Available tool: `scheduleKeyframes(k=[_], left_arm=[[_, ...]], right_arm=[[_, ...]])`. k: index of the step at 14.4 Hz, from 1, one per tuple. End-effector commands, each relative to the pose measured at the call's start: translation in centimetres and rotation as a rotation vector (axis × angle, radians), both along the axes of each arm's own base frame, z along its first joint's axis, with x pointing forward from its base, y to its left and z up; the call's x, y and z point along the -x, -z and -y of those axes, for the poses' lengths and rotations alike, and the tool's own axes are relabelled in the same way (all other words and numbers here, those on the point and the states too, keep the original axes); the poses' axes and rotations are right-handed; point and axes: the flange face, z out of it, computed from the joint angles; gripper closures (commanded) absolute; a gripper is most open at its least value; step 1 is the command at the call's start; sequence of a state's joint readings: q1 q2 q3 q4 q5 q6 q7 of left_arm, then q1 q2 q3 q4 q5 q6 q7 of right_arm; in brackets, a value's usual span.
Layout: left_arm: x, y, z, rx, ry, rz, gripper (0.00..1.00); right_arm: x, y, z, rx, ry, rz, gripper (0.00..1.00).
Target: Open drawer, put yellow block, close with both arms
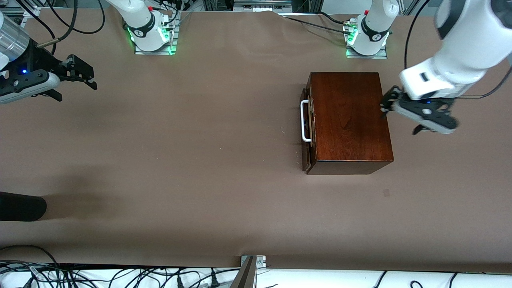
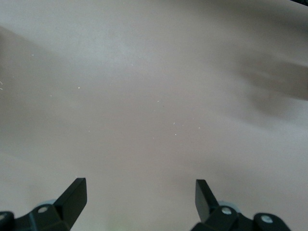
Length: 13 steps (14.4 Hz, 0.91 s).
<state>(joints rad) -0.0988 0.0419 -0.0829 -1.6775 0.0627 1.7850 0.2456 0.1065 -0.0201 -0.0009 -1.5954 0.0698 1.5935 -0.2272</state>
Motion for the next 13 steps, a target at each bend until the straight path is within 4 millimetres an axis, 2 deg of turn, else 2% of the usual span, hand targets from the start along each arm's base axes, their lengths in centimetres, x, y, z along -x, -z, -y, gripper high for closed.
scheduleKeyframes(k=[1, 2, 6, 13], left_arm=[[1.2, -0.7, -5.3, 0.073, -0.160, -0.063, 0.00], [1.5, -0.5, -6.5, 0.086, -0.204, -0.103, 0.00], [2.1, -0.8, -6.8, 0.051, -0.256, -0.123, 0.00], [2.3, -1.0, -6.0, 0.024, -0.232, -0.116, 0.00]], right_arm=[[0.3, -0.1, 0.4, 0.005, 0.006, -0.001, 0.00], [0.3, -0.3, 0.4, 0.006, 0.009, 0.005, 0.00], [0.1, -0.2, 2.2, 0.006, 0.036, -0.001, 0.00], [0.1, 0.1, 1.5, 0.003, 0.025, -0.013, 0.00]])
